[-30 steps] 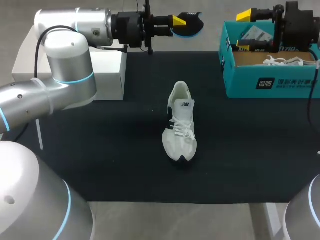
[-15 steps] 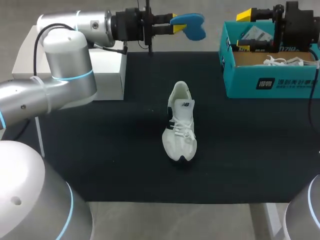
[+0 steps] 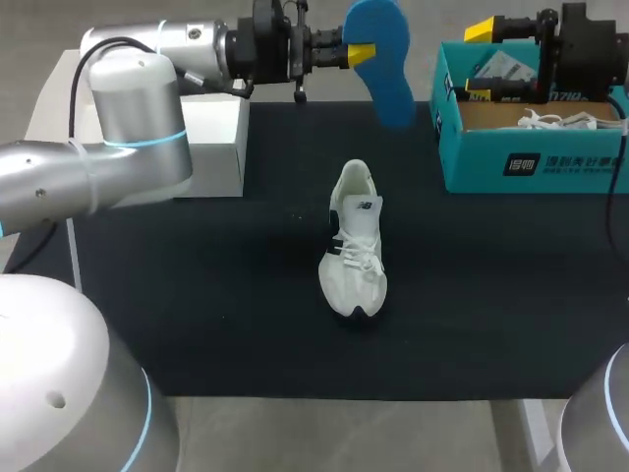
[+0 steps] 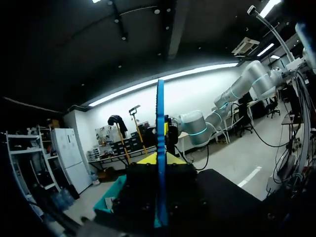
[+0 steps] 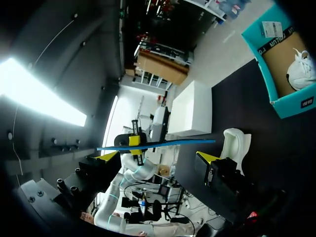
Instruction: Take the shoe out of the shoebox, open the shoe tongue, remove and reinsert the insole, then place the shoe into the shoebox
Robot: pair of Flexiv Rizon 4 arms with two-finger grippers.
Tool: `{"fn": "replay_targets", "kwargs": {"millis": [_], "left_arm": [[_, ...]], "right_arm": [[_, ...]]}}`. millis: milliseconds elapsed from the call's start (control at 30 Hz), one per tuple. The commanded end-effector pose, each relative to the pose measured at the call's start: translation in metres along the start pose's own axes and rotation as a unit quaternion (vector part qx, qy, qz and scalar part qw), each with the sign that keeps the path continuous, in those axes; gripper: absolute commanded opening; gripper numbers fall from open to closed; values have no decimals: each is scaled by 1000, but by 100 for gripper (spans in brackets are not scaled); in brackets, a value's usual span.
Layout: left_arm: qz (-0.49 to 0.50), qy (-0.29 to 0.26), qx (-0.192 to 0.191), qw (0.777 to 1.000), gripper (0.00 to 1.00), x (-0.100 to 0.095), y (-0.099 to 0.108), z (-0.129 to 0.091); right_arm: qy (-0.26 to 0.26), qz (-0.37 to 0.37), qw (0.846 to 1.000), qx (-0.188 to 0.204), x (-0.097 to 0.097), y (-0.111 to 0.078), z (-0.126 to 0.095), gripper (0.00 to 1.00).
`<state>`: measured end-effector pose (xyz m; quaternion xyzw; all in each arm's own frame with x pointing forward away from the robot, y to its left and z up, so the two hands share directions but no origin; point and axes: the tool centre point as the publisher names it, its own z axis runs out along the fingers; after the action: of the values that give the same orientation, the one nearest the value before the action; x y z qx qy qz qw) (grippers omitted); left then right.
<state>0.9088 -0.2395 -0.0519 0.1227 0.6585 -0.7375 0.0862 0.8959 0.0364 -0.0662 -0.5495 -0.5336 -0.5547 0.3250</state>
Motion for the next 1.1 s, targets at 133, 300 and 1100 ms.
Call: {"fn": "replay_targets", "kwargs": {"millis": [133, 300, 1100], "left_arm": [[-436, 76, -112, 890, 0, 2, -7, -6], [-436, 76, -112, 890, 0, 2, -7, -6], [-786, 179, 48, 590, 0, 9, 14, 0]], "right_arm": [[0, 0, 1000, 0, 0, 0, 1, 100], [0, 0, 1000, 0, 0, 0, 1, 100], [0, 0, 1000, 0, 0, 0, 1, 100]]}}
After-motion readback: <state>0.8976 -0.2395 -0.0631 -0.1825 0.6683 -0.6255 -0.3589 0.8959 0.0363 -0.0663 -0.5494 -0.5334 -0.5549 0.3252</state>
